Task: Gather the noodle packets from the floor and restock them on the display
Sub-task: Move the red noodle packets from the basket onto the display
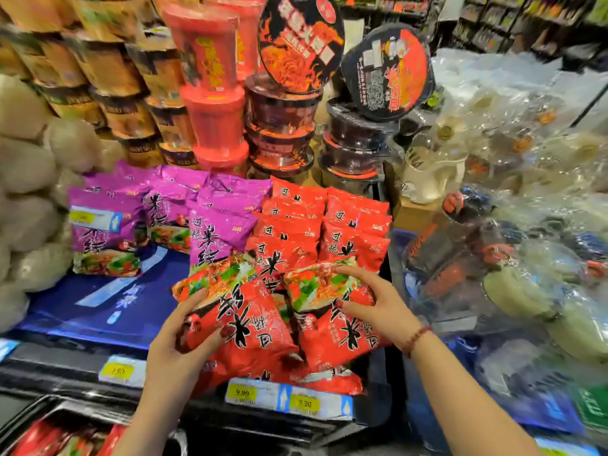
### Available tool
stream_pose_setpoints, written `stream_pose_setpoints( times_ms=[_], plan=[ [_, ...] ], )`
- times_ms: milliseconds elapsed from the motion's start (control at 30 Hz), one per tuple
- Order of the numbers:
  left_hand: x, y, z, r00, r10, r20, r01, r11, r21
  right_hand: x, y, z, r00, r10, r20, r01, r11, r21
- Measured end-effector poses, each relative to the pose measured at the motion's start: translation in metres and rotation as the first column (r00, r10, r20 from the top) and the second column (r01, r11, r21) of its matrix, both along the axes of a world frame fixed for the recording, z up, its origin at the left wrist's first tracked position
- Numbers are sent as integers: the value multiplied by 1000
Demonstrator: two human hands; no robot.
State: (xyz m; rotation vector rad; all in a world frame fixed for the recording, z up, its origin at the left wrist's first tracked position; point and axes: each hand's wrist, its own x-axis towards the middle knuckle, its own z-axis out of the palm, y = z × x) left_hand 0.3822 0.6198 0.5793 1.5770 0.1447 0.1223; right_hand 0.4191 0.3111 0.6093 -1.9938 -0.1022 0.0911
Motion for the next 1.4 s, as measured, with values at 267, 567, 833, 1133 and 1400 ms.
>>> stream_pose_setpoints(
  times_ms=[267, 567, 833, 1133, 1400],
  plan=[
    [23, 0, 3, 986, -165, -25, 167, 979, 117, 68, -17, 47, 830, 438, -345, -558, 644, -523],
    [43, 7, 10, 973, -229, -10, 226, 953, 200, 87, 36, 60, 604, 532, -594, -596, -194, -779],
    [51, 13, 12, 965, -262, 14, 253, 944, 211, 41, -14, -5, 885, 314, 343, 157, 491, -857],
    [58, 3, 12, 960, -279, 30, 274, 955, 113, -20, 23, -82, 581, -803, -135, 810, 587, -4],
    [66, 9, 4, 957, -288, 17, 286, 955, 82, -15, 10, -50, 670, -739, 64, 713, 666, 219]
  ],
)
